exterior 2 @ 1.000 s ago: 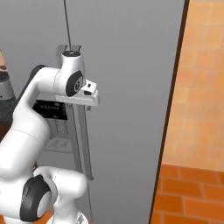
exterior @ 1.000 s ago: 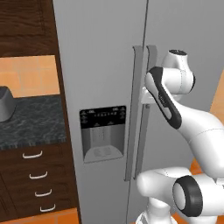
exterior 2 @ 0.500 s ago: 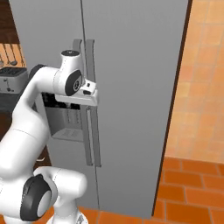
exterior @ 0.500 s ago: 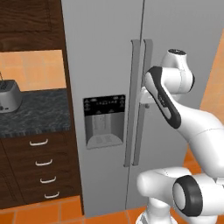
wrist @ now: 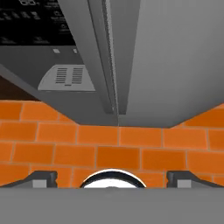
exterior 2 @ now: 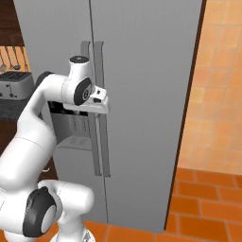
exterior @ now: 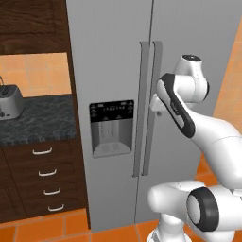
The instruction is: Take the strawberry from the fridge and place it on top of the pancake, located on the dining counter.
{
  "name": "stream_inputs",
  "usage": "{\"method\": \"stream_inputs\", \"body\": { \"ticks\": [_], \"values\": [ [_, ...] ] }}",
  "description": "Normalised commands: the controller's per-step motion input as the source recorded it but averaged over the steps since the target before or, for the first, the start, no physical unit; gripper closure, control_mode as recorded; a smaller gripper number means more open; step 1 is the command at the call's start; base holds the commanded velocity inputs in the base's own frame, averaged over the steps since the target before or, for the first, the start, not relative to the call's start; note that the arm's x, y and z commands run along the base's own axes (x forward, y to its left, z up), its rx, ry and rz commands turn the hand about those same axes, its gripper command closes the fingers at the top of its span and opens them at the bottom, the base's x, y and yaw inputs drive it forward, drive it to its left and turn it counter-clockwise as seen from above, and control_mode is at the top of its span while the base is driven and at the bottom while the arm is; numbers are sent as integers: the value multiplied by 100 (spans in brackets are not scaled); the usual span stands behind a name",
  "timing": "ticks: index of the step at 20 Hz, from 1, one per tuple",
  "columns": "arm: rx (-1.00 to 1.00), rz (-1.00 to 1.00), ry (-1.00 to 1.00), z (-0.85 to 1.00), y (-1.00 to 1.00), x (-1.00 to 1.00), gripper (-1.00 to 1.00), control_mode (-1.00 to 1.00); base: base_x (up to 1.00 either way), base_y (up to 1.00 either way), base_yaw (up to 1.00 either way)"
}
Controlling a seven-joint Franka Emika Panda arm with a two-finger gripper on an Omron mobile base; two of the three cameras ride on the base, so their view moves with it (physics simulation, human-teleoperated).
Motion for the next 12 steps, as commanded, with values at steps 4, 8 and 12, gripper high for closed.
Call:
{"method": "stream_inputs", "body": {
  "ticks": [4,8,12],
  "values": [
    [0,6,-17,-8,-23,76,-100,-100,0,0,0],
    [-1,8,-32,-33,-17,99,-100,-100,0,0,0],
    [-5,3,-20,-41,3,87,-100,-100,0,0,0]
  ]
}}
